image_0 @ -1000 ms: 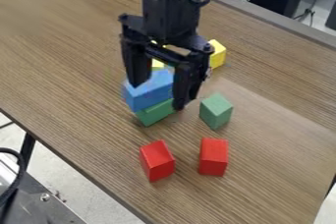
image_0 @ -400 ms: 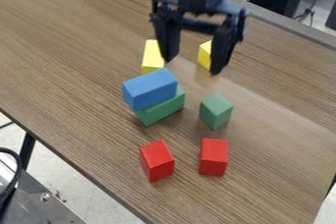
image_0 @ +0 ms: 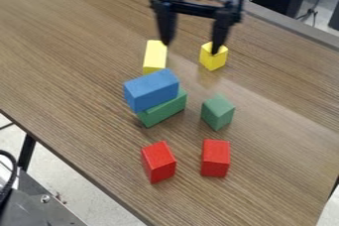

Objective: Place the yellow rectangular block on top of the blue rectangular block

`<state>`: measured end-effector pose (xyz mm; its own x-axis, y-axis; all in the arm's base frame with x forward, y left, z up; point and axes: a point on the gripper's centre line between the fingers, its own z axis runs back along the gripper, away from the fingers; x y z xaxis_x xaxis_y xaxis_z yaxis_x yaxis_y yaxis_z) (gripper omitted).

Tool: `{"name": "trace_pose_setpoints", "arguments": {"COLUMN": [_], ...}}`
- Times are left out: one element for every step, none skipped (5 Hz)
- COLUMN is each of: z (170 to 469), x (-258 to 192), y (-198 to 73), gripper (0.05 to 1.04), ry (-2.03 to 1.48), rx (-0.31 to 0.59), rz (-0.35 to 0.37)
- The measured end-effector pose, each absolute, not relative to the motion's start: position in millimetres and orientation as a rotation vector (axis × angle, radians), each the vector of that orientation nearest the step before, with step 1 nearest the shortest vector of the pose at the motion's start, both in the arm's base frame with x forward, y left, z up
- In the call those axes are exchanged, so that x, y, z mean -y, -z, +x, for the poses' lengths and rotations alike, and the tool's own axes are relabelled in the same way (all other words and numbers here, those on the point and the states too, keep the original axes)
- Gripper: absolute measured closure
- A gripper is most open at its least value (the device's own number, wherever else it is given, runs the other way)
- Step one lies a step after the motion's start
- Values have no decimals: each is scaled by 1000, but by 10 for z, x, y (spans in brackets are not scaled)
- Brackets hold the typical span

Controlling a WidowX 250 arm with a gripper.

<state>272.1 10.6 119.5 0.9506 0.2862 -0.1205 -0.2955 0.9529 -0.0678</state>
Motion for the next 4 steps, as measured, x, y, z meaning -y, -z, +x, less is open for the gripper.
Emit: {"name": "trace_pose_setpoints", "arguments": {"z": [2448, 2411, 2442, 2558], "x": [-532, -802, -889, -1010], "y": [-1230, -1247, -1090, -991], "gripper": [83, 83, 83, 83], "ry": [-418, -495, -505, -488], "rx": [-67, -29, -62, -32], "rz": [-30, -11, -34, -79]}}
